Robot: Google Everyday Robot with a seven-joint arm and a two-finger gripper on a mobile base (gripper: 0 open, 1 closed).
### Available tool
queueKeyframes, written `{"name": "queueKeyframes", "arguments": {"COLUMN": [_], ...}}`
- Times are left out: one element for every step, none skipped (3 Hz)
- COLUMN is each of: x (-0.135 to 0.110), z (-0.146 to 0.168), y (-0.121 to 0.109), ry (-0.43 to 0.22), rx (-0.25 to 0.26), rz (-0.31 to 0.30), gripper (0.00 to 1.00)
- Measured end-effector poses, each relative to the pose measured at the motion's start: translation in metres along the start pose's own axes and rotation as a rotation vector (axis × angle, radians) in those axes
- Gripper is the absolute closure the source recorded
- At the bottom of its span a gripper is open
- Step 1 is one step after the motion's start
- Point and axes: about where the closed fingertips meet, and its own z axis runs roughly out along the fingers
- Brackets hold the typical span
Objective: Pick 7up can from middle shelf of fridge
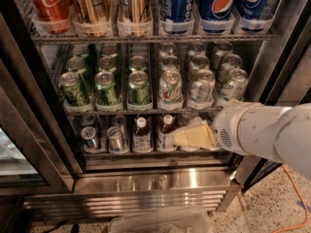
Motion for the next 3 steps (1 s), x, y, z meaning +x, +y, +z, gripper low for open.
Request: {"name": "queueKeyframes", "arguments": {"x": [-0.003,-0.006,-0.019], "z": [0.007,0.019,0.035], "y": [0.005,0.008,0.01], "ry": [0.012,-0.03,-0.125], "rx": [-0.021,-0.043,-0.103], "rz": [0.103,0.194,0.266], "gripper": [0.0,0.0,0.0]}}
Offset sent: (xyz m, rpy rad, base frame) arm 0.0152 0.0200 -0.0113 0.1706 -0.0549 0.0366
